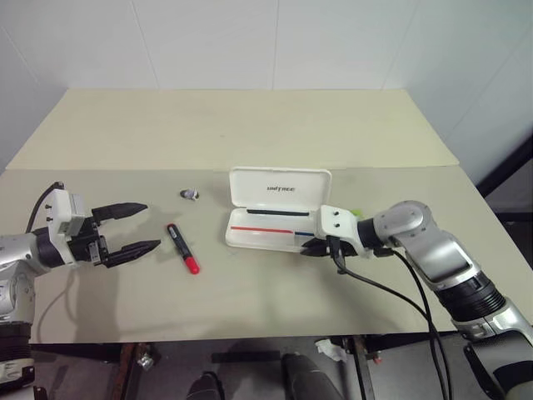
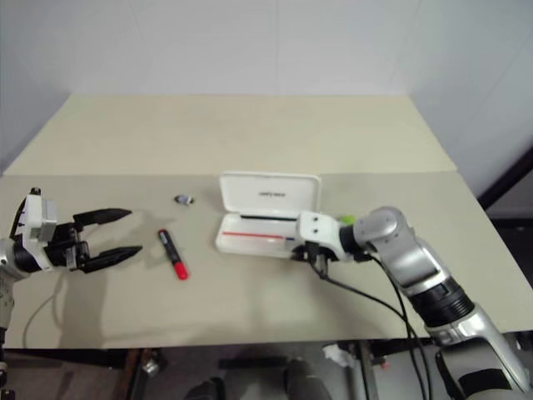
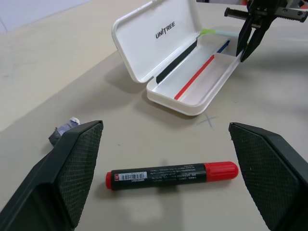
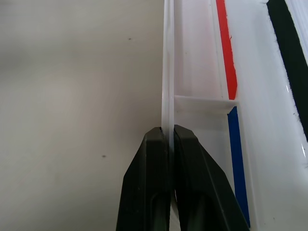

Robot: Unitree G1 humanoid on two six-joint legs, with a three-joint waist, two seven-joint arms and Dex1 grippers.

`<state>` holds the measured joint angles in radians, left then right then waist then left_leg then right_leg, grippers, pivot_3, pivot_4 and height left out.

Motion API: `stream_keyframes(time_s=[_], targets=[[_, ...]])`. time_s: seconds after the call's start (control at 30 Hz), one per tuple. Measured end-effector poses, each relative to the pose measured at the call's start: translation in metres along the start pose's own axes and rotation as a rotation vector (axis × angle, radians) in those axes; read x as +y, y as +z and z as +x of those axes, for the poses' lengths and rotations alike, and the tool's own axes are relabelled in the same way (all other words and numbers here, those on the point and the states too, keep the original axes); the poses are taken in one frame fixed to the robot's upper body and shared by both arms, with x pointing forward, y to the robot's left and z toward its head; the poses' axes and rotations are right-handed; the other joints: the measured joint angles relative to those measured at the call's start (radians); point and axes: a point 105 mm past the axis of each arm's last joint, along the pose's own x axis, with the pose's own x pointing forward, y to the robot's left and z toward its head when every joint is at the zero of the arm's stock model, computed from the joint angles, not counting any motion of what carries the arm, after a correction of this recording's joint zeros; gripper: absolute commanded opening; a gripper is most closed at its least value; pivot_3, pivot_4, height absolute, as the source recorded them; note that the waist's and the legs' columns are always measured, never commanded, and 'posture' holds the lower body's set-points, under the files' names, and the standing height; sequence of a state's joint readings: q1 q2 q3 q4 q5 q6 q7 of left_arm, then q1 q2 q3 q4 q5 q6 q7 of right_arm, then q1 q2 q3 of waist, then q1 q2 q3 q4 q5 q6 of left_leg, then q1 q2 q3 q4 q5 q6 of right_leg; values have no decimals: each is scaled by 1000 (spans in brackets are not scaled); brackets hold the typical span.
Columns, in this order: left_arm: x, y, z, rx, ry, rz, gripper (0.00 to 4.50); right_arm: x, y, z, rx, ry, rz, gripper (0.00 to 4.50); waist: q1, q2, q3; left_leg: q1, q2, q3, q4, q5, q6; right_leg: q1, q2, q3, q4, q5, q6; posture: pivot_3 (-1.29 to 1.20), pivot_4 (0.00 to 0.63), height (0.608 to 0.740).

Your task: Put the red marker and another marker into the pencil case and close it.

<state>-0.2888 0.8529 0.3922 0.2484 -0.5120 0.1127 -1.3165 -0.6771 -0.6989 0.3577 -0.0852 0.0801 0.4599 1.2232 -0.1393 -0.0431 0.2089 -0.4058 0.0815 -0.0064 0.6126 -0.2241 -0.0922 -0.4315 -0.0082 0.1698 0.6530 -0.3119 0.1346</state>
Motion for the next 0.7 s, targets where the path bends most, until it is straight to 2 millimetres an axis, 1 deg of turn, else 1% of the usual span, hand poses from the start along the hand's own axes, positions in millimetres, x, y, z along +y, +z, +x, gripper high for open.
stream_keyframes(time_s=[0.1,0.2,0.3,0.4,0.57,0.7], targets=[[-3,-5,-3,11,1,-17,4500,14,-3,6,11,57,-9,20,3,0,0,0,0,0,0,0,0,0,0,0,0,0,0,0,150,740],[-2,-4,-7,1,17,-14,4500,22,-4,8,3,83,-6,20,3,0,0,0,0,0,1,0,0,0,0,0,0,0,0,0,150,740],[-4,-6,-9,6,23,-20,4500,24,-2,9,-2,91,-19,20,2,0,0,0,0,0,1,0,0,0,0,0,0,-1,0,0,150,740],[-5,-9,-11,11,28,-30,4500,29,-5,10,5,114,-58,20,4,0,0,1,0,0,1,0,0,0,0,0,0,-1,0,0,150,740],[-7,-4,-10,5,26,-12,4500,29,-8,12,22,118,-104,20,2,-1,0,1,0,0,1,0,0,1,0,0,0,-1,0,0,150,740],[-9,-5,-11,2,26,-26,4500,29,-8,14,25,115,-115,20,1,-1,-1,2,0,0,1,0,0,1,0,0,0,-1,-1,0,150,740]])
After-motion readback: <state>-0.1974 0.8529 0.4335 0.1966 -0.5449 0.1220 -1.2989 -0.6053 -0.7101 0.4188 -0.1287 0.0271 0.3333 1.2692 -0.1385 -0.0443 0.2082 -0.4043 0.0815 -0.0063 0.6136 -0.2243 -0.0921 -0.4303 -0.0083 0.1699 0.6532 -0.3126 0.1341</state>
